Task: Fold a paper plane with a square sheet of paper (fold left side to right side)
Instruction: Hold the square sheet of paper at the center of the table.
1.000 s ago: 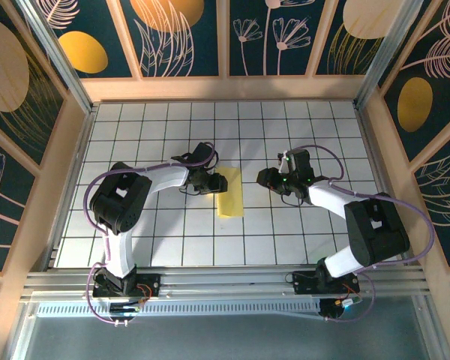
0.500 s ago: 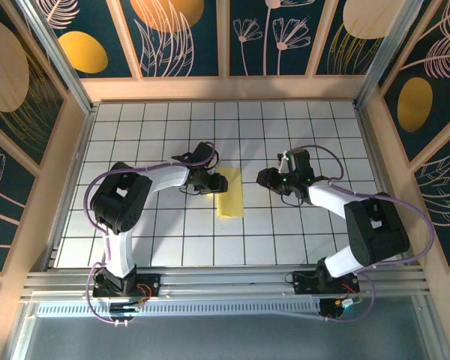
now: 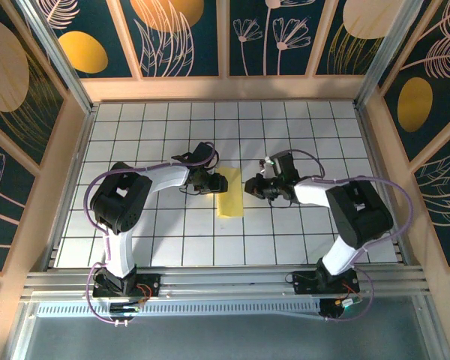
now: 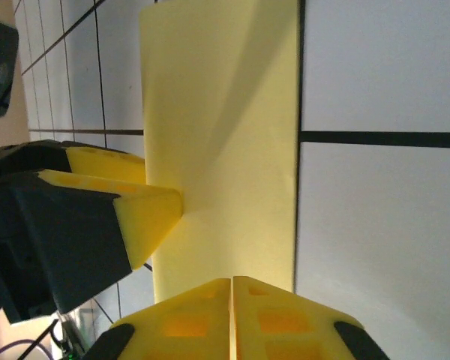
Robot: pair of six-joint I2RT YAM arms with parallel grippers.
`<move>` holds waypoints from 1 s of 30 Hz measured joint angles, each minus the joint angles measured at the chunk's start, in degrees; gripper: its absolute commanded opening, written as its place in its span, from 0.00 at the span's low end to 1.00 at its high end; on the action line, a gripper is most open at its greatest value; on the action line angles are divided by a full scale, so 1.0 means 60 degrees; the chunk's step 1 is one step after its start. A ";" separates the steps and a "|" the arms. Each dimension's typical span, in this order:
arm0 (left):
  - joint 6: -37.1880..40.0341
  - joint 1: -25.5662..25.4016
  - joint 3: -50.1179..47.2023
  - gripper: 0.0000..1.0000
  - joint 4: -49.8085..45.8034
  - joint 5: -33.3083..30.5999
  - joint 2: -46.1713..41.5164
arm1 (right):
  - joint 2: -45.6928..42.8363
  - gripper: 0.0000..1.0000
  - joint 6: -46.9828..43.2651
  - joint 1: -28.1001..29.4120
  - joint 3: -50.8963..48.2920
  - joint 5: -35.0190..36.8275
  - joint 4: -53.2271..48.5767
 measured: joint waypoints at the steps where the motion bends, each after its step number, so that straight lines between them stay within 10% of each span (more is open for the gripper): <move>1: -0.0004 0.0000 0.0000 0.44 0.0004 0.0000 0.0000 | 0.0171 0.02 0.0058 0.0102 0.0069 -0.0069 0.0109; 30: -0.0186 -0.0313 -0.0237 0.56 0.0244 -0.0845 -0.0415 | 0.1355 0.02 0.0171 0.0499 0.0608 0.0146 0.0069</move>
